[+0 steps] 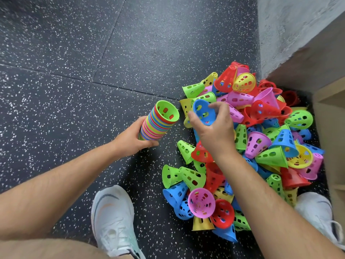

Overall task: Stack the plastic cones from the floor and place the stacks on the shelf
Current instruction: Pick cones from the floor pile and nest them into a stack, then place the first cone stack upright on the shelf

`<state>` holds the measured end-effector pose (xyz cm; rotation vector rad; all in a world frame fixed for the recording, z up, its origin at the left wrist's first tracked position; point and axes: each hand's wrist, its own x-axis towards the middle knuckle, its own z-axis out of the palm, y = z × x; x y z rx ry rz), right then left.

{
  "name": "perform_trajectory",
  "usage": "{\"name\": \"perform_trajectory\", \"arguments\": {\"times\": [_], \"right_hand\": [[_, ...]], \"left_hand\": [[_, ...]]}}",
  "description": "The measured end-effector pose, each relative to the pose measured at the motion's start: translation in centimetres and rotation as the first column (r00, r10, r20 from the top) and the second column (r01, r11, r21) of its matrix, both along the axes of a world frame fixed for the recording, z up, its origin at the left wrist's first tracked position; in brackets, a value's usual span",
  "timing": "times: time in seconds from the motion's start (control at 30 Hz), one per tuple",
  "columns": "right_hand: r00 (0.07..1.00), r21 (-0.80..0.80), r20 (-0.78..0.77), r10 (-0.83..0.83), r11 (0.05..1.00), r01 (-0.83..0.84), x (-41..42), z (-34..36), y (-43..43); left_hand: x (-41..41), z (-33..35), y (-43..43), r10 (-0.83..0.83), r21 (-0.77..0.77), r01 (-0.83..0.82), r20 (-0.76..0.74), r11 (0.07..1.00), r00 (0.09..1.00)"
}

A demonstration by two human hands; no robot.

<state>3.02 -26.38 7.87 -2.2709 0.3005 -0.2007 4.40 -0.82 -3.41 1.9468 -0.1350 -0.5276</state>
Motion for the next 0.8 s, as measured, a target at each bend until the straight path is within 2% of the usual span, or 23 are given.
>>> {"name": "perform_trajectory", "arguments": {"times": [0.07,0.13,0.23,0.3,0.4,0.53,0.67,0.8], "right_hand": [[0.997,0.099,0.072,-0.005,0.995,-0.002,0.9,0.7,0.8],[0.991,0.062,0.086,0.100,0.993,-0.105,1.7,1.0,1.9],[0.931,-0.094,-0.107,0.349,0.929,-0.359,2.5,0.8,3.6],[0.842,-0.096,-0.270,0.466,0.857,-0.506,2.5,-0.2,4.3],[0.825,0.014,-0.276,0.493,0.861,-0.509,2.8,-1.2,4.4],[0.816,0.082,-0.297,0.497,0.864,-0.497,4.0,-1.4,4.4],[0.780,0.121,-0.337,0.527,0.846,-0.519,5.4,-1.1,3.9],[0.760,0.100,-0.348,0.548,0.828,-0.552,6.9,2.0,3.0]], "left_hand": [[0.0,-0.2,0.0,0.001,-0.001,-0.001,-0.002,1.000,1.000],[0.1,-0.3,0.0,0.007,-0.004,-0.007,0.000,1.000,1.000],[0.1,-0.3,0.1,0.011,-0.002,-0.011,0.003,1.000,1.000],[-0.2,-0.2,0.0,0.000,-0.001,0.000,0.005,1.000,1.000],[-0.4,-0.1,-0.1,0.020,0.006,-0.020,0.002,1.000,1.000],[-1.1,-1.0,0.8,0.021,0.066,-0.017,-0.060,0.998,0.998],[-1.3,-1.4,0.9,0.130,0.113,-0.121,-0.076,0.986,0.989],[0.3,1.5,0.7,0.159,0.065,-0.156,-0.040,0.986,0.986]]}}
